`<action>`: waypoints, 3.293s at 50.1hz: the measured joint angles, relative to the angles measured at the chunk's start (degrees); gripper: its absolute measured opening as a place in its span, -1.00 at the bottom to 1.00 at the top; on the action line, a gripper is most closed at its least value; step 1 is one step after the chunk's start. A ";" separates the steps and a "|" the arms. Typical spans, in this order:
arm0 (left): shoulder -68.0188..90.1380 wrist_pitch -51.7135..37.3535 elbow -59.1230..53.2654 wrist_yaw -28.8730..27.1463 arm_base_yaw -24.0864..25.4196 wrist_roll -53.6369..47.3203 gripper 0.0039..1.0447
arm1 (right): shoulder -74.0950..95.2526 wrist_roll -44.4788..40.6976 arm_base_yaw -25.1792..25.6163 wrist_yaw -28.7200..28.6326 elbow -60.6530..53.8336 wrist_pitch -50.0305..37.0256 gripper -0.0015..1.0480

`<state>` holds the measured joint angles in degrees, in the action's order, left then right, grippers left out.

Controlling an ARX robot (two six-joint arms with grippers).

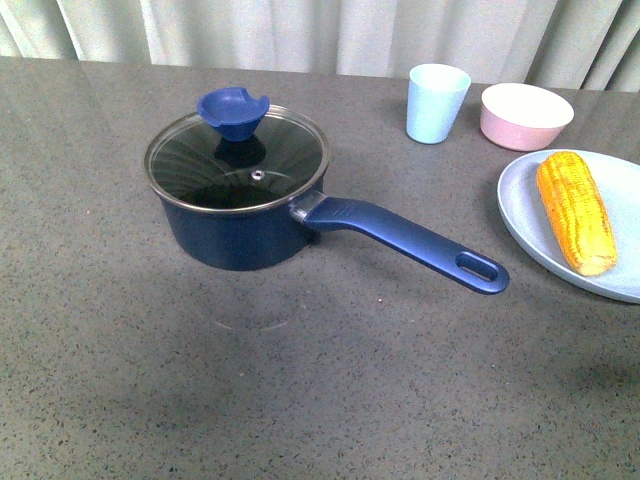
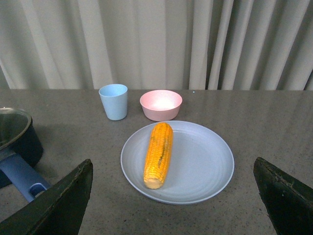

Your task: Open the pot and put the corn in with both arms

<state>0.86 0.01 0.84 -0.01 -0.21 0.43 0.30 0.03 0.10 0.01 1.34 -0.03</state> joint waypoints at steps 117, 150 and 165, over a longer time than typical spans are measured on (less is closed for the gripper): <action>96.76 -38.34 35.43 2.91 -18.40 13.09 0.84 | 0.00 0.00 0.00 0.00 0.00 0.00 0.83; 106.92 -38.03 45.77 1.53 -21.42 6.19 0.84 | 0.00 0.00 0.00 0.00 0.00 0.00 0.83; 111.27 -34.95 52.81 1.29 -22.10 5.01 0.84 | 0.00 0.00 0.00 0.00 0.00 0.00 0.83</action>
<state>112.14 -34.94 53.65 1.28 -22.30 5.43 0.30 0.03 0.10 0.01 1.34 -0.03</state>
